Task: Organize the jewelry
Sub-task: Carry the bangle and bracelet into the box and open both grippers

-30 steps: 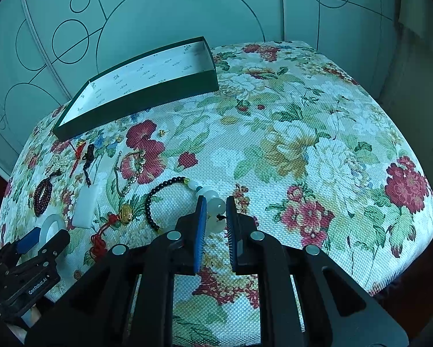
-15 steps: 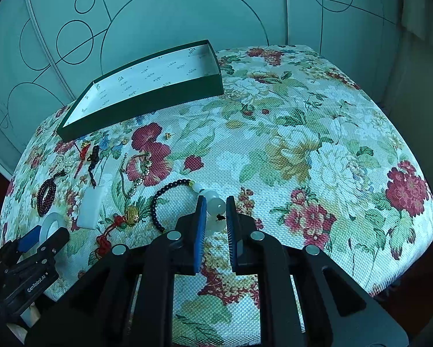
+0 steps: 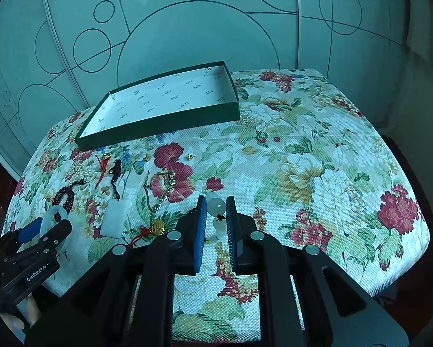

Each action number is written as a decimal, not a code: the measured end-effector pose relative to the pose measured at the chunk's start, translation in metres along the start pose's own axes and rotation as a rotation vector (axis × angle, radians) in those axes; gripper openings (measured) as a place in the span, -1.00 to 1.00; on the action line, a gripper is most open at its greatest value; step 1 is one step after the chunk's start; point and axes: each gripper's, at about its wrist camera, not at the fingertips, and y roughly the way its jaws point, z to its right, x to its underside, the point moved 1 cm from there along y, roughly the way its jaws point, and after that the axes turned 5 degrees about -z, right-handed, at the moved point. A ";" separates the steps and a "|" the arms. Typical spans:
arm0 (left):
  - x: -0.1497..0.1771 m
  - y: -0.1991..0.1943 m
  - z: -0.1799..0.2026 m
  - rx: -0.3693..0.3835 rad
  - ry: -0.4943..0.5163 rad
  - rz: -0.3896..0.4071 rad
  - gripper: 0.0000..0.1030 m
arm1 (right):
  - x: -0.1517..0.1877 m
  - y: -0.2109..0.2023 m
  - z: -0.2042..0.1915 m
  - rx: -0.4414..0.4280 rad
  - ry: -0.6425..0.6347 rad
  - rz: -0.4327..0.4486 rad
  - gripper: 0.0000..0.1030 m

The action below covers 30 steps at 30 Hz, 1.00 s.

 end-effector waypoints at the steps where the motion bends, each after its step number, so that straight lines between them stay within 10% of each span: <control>1: -0.002 -0.002 -0.001 0.002 0.000 0.004 0.35 | -0.002 -0.002 -0.001 0.000 -0.003 0.005 -0.74; 30: -0.172 0.017 0.008 0.022 0.031 0.164 0.35 | -0.163 0.020 -0.039 -0.066 -0.050 0.168 -0.74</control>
